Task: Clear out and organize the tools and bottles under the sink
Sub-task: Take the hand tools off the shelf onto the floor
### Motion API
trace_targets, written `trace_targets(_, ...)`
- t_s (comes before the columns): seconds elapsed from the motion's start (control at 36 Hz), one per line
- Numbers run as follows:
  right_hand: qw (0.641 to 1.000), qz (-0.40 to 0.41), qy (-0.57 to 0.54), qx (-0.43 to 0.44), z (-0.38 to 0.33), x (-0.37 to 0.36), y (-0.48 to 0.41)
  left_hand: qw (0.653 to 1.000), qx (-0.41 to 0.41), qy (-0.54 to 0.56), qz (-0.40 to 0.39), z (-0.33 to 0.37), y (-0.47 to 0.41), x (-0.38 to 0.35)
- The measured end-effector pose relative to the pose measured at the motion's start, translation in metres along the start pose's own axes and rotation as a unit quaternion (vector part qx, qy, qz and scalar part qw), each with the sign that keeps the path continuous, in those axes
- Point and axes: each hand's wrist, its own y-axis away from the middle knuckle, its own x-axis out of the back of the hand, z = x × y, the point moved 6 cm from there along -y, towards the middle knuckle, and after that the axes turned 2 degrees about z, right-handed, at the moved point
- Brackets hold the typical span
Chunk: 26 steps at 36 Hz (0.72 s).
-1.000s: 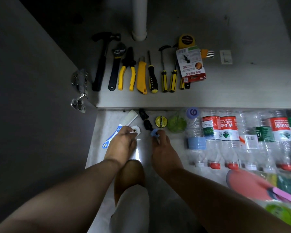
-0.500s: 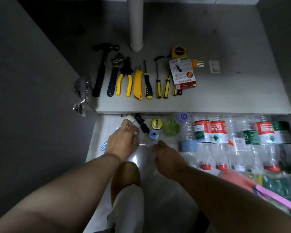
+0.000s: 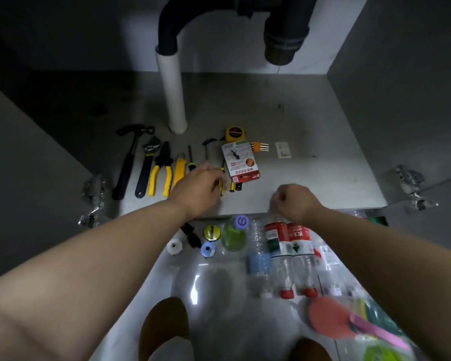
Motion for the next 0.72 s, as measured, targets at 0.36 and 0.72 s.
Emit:
trace_targets(0.36,0.977,0.074,-0.182,-0.083,-0.026,-0.022,-0.083,0.998,0.025,0.058,-0.004,-0.012,-0.018,-0.045)
trace_targets(0.72,0.859,0.025,-0.51,-0.029,-0.027,-0.012,-0.046,0.909,0.177,0.354,0.131,-0.01,-0.022,-0.033)
